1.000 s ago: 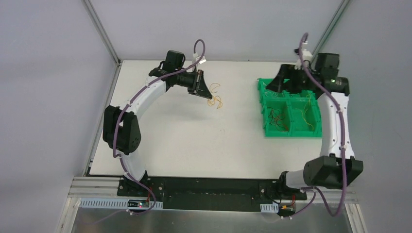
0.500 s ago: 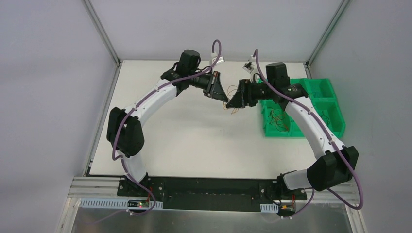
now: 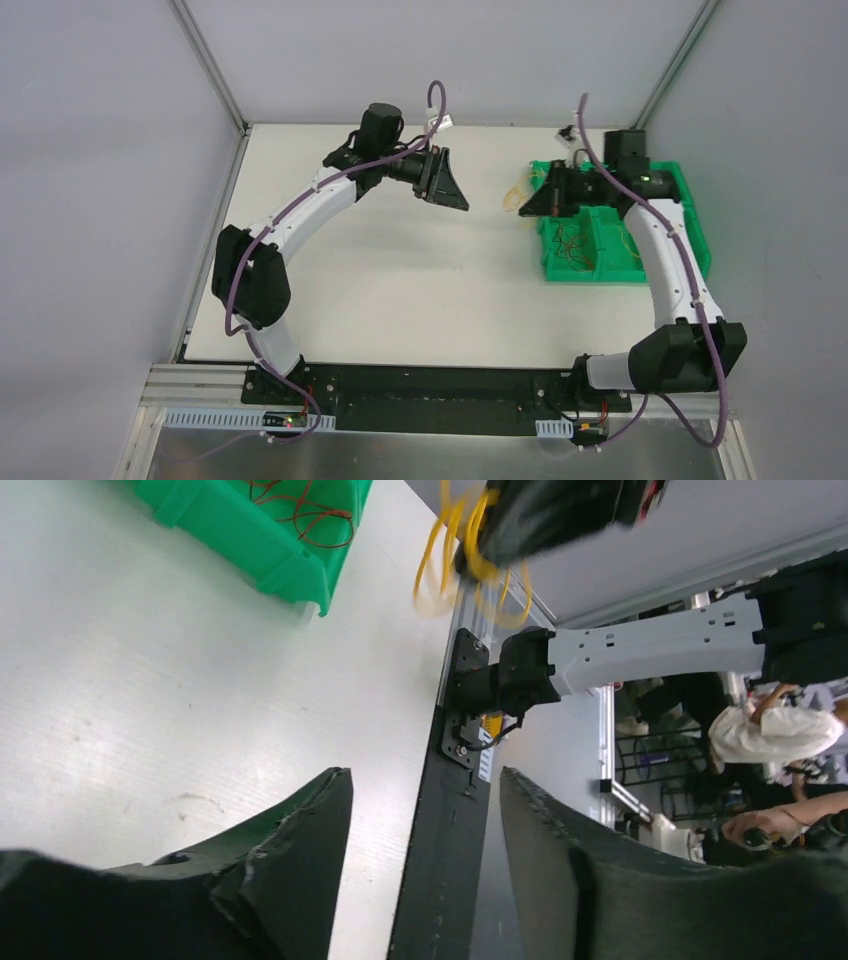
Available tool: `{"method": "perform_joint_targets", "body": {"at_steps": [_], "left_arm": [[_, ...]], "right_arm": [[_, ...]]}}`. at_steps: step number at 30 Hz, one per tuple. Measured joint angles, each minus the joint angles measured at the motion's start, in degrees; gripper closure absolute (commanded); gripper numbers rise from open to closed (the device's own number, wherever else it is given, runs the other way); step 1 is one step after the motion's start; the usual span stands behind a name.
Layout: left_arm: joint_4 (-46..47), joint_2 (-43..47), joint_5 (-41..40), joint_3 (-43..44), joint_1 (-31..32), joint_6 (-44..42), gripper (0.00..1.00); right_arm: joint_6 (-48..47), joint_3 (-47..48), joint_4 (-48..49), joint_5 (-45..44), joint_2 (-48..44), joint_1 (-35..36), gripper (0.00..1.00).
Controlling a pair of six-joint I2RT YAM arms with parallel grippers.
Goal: Untangle the cables
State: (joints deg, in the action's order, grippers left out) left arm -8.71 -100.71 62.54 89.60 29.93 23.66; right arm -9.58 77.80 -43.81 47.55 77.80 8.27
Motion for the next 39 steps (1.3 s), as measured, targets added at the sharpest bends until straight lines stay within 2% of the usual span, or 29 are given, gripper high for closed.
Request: {"method": "perform_joint_targets", "body": {"at_steps": [5, 7, 8, 11, 13, 19, 25, 31, 33, 39], "left_arm": [[-1.3, 2.0, -1.5, -3.3, -2.9, -1.7, 0.29], [-2.3, 2.7, -2.4, -4.5, -3.8, -3.3, 0.09], [-2.6, 3.0, -3.0, -5.2, -4.2, -3.9, 0.02], [-4.1, 3.5, -4.1, -6.5, -4.2, -5.3, 0.01], [-4.8, 3.5, -4.5, -7.0, -4.1, -5.7, 0.01], [-6.7, 3.5, -4.9, -7.5, -4.5, -7.1, 0.01], [-7.1, 3.7, -6.2, -8.9, -6.8, -7.7, 0.01], [-8.0, 3.7, -7.4, -9.9, -9.1, -7.7, 0.01], [-8.0, 3.7, -7.5, -9.9, -9.9, -7.6, 0.01], [-8.7, 3.7, -7.6, -9.9, -11.9, -7.7, 0.01]], "right_arm": [[-12.3, 5.4, -16.3, -2.6, -1.4, -18.8, 1.0], [-18.4, 7.9, -23.7, -4.3, -1.7, -26.4, 1.0], [-21.2, 9.0, -26.7, -5.3, -1.7, -29.6, 1.0], [-28.9, 11.9, -34.4, -8.9, -1.2, -38.3, 1.0], [-32.5, 13.2, -37.6, -11.9, 0.4, -41.7, 1.0], [-37.2, 13.6, -38.6, -21.1, 11.7, -42.4, 1.0], [-37.5, 14.1, -31.4, -31.5, 22.9, -40.5, 1.0], [-35.2, 17.6, -23.0, -39.1, 32.9, -34.1, 1.0], [-34.1, 18.5, -20.3, -40.9, 35.6, -31.8, 0.94], [-31.6, 18.5, -15.9, -43.7, 39.6, -28.2, 0.67]]}}
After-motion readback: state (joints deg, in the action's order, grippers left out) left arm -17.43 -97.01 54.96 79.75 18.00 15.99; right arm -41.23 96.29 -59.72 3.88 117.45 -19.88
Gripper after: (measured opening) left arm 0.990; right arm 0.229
